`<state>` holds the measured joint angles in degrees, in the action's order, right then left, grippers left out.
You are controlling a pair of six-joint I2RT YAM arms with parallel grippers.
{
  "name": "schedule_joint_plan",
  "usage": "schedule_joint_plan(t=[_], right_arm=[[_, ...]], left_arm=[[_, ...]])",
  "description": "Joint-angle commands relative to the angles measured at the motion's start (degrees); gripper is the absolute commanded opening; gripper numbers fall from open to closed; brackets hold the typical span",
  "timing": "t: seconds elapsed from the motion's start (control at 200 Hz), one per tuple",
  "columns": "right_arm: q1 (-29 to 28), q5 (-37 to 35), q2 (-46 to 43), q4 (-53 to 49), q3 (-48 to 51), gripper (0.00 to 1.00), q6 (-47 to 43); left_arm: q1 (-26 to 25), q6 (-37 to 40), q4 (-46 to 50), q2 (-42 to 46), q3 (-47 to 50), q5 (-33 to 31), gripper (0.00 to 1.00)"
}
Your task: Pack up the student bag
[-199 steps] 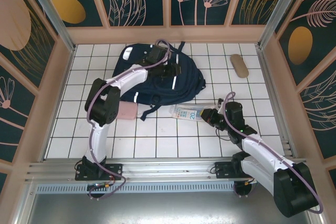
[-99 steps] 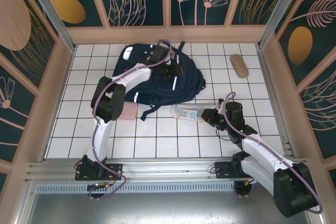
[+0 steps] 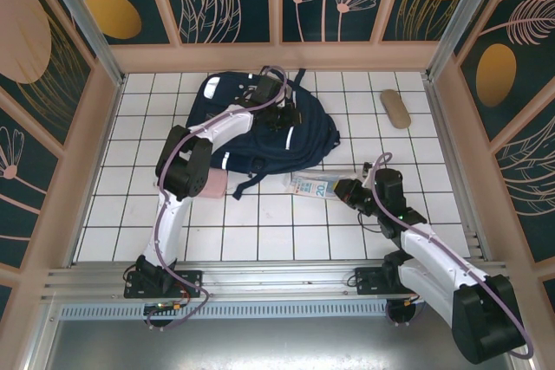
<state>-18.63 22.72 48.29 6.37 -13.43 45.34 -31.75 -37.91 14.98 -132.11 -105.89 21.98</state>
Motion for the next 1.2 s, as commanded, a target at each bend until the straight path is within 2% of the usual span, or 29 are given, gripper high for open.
schedule_joint_plan(t=[0.0,0.135,0.28,0.43,0.53,0.651,0.936,0.991,1.051,1.196], right_arm=[[0.9,-4.4,-1.4,-4.8,-0.8,0.00,-0.5],[1.2,-6.6,-5.8,-10.4,-3.4,0.00,-1.8],[1.9,-11.0,-10.9,-16.6,-8.1,0.00,-3.7],[4.3,-16.2,-12.0,-20.7,-13.2,0.00,-3.8],[6.0,-17.1,-11.6,-19.7,-15.3,0.00,-3.5],[7.2,-14.6,-9.9,-17.0,-18.5,0.00,-3.3],[7.4,-13.6,-5.0,-10.4,-23.4,0.00,-5.6],[7.5,-11.8,-4.2,-6.2,-22.1,0.00,-6.1],[7.5,-6.4,-1.5,-0.2,-21.3,0.00,-6.0],[7.3,6.9,11.4,11.2,-23.8,0.00,-1.7]], left_arm=[[-0.7,0.2,1.8,-1.0,-1.3,1.1,0.00],[1.8,-0.5,-1.2,5.3,2.8,2.6,0.00],[5.1,0.3,0.7,12.4,4.1,5.0,0.00],[8.1,-0.3,1.7,19.2,5.2,8.9,0.00],[9.6,-0.5,2.2,22.8,5.3,10.8,0.00],[10.7,-0.5,3.3,26.0,5.2,12.6,0.00],[13.3,0.0,5.6,29.2,2.8,14.4,0.00],[13.8,-0.6,5.5,29.1,2.2,15.3,0.00],[14.1,-1.5,4.7,29.1,1.9,16.5,0.00],[14.2,-3.5,3.9,28.8,0.4,18.8,0.00]])
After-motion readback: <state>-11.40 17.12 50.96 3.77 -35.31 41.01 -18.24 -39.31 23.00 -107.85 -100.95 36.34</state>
